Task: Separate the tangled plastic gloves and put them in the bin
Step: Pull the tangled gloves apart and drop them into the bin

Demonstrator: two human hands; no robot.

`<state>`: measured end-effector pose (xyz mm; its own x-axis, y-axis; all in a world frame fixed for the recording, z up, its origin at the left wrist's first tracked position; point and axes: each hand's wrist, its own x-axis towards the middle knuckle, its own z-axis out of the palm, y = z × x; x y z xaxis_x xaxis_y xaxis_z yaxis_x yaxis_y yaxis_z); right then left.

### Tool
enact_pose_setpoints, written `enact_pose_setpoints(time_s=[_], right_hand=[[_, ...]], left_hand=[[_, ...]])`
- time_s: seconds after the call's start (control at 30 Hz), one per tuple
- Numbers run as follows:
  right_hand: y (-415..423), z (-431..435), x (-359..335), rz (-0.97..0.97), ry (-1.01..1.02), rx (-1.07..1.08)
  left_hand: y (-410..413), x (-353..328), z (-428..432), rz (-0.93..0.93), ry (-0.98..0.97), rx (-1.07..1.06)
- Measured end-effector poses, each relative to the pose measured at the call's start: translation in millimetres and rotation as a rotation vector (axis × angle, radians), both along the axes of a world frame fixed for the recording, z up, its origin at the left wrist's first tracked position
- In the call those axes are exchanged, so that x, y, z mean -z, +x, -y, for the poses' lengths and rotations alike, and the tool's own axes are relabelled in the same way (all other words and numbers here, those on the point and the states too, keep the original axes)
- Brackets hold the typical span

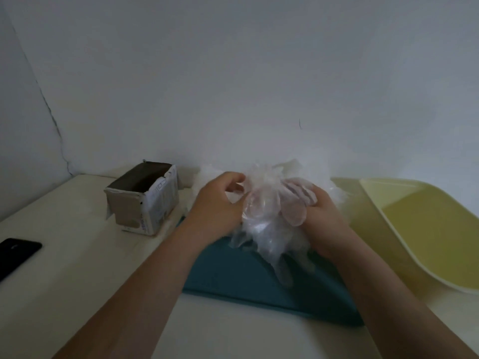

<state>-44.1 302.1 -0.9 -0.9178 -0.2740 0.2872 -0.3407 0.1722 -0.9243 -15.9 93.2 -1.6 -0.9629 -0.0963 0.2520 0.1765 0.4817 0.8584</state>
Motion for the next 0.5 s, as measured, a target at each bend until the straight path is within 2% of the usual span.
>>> enact_pose_setpoints(time_s=[0.13,0.23,0.27,0.37,0.5], right_hand=[[2.1,-0.6,1.6,0.144,-0.064,-0.142],[3.8,2.2,3.0,0.073,0.072,-0.104],[4.0,3.4,3.4,0.058,0.078,-0.068],[0.9,5.6,6.9,0.022,0.026,0.036],[-2.6,5.3,7.7,0.007,0.116,0.188]], left_hand=[[-2.9,6.9,-6.3,0.041,0.090,0.032],[-3.5,-2.1,-7.5,0.123,0.289,-0.012],[-3.8,-3.7,-7.7,0.154,0.302,-0.020],[-4.4,1.4,-7.4,0.173,0.155,0.026],[-7.9,9.1,-2.9,0.031,0.082,-0.027]])
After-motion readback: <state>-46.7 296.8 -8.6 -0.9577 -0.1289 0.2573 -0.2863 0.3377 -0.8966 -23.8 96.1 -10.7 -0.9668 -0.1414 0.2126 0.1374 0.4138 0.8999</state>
